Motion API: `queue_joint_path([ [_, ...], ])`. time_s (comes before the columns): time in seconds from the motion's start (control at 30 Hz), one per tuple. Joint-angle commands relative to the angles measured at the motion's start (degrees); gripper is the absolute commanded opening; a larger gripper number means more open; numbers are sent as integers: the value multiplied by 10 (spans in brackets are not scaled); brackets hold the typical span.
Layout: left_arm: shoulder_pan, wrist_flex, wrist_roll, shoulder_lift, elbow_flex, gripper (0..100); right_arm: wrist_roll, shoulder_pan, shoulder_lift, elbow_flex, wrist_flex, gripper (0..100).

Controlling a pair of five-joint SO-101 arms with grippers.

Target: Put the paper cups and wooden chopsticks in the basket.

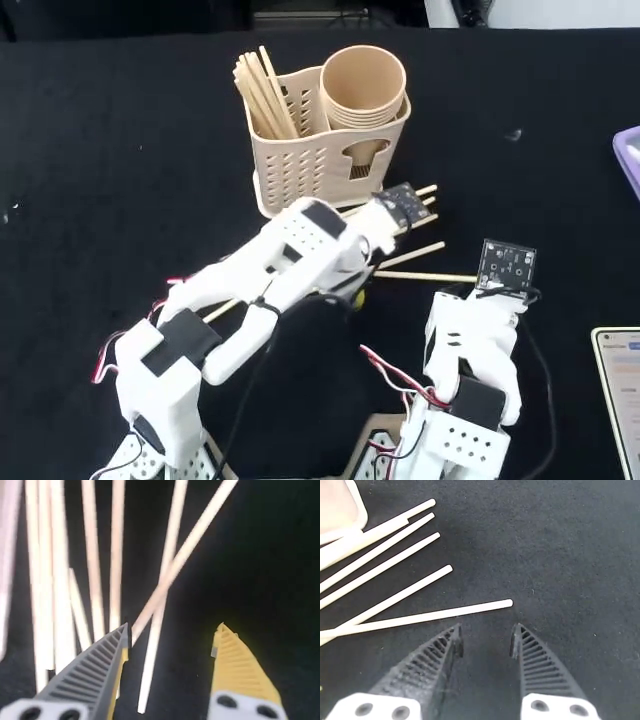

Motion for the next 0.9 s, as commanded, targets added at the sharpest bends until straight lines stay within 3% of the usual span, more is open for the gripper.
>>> queue_joint_path([
  [0.0, -12, 8, -8, 2, -58, 268, 1, 6, -47, -29, -14, 167],
  [0.17, -18, -30, -9, 59, -52, 270, 1, 6, -47, -29, -14, 167],
  [0.47, -15, -22, -7, 107, -66, 233, 1, 5, -47, -29, -14, 167],
  [0.73, -18, 77, -9, 107, -71, 36, 1, 5, -47, -29, -14, 167],
  [0.87, -16, 118, -7, 105, -77, 29, 1, 5, -47, -29, -14, 167],
])
